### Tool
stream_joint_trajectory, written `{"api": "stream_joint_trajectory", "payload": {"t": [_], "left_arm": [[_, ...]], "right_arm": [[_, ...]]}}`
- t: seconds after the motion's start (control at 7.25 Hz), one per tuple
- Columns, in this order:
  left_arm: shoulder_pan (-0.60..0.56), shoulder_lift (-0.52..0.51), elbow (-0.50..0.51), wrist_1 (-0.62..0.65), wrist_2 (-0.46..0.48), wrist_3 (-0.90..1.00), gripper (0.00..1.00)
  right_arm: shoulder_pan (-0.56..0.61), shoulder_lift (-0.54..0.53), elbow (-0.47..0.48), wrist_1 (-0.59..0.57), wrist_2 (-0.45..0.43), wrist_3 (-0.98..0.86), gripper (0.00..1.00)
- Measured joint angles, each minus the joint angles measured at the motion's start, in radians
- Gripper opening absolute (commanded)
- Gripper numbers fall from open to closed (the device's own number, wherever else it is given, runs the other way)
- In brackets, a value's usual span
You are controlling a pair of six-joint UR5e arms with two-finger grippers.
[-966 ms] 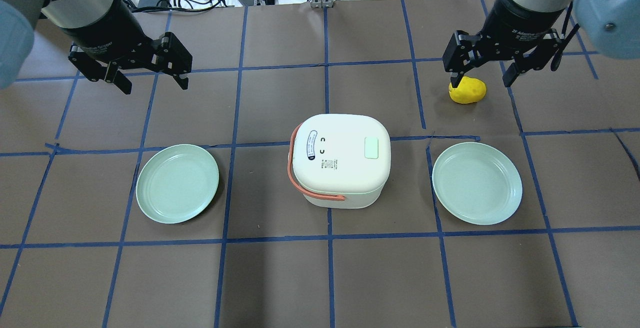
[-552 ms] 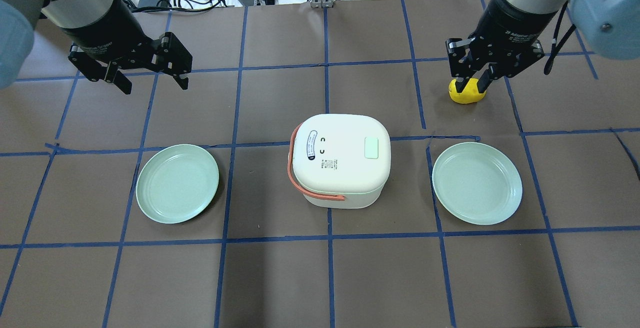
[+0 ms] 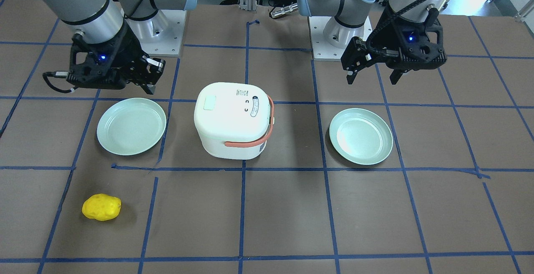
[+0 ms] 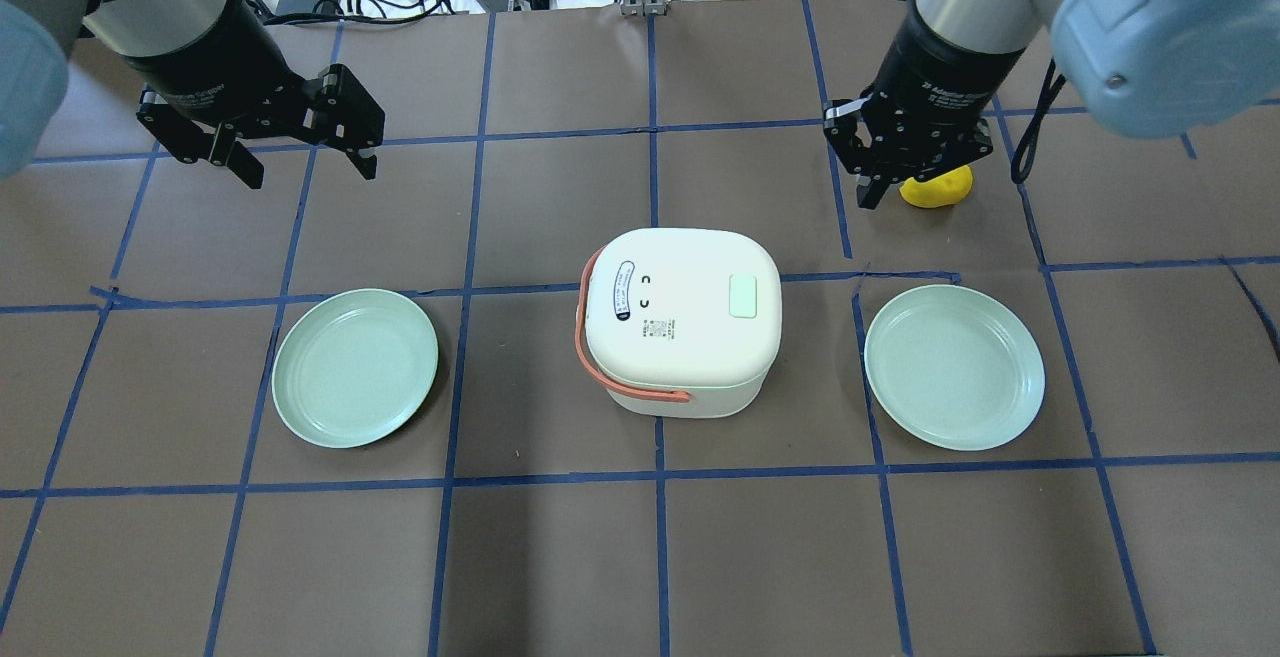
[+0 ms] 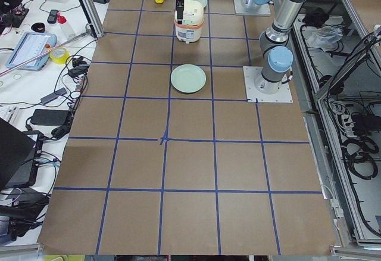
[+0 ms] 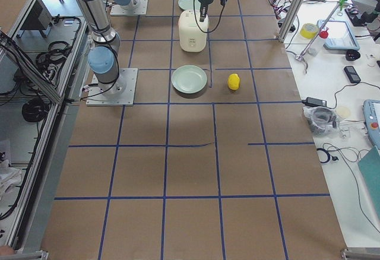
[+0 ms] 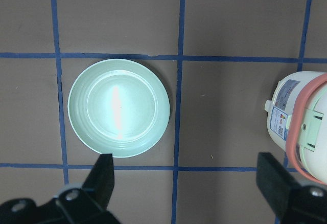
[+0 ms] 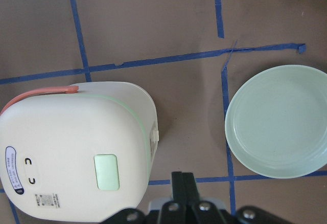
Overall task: Press rice cooker button
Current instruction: 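Move the right gripper over the rice cooker's green lid button, then lower the right gripper and press down on the green button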
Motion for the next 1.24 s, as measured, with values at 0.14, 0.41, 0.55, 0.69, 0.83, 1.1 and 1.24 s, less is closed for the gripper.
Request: {"api": "stream_joint_trajectory", "payload": {"t": [0.14, 0.41, 0.55, 0.69, 0.83, 1.1, 1.24], "left_arm": [[0.0, 0.0, 0.0, 0.0, 0.0, 0.0, 1.0], [0.0, 0.0, 0.0, 0.0, 0.0, 0.0, 1.0], [0.0, 0.0, 0.0, 0.0, 0.0, 0.0, 1.0], [0.0, 0.0, 0.0, 0.0, 0.0, 0.0, 1.0], [0.0, 0.0, 0.0, 0.0, 0.0, 0.0, 1.0], [0.0, 0.0, 0.0, 0.0, 0.0, -0.001, 1.0], [0.0, 0.0, 0.0, 0.0, 0.0, 0.0, 1.0]], "right_arm": [[0.03, 0.016, 0.008, -0.019, 0.001, 0.024, 0.0], [0.081, 0.035, 0.069, -0.117, 0.003, 0.057, 0.0], [0.097, 0.037, 0.106, -0.162, 0.013, 0.071, 0.0], [0.106, 0.038, 0.132, -0.19, 0.035, 0.078, 0.0], [0.111, 0.039, 0.146, -0.202, 0.05, 0.081, 0.0], [0.114, 0.047, 0.158, -0.211, 0.06, 0.082, 0.0], [0.115, 0.05, 0.161, -0.212, 0.06, 0.081, 0.0]]}}
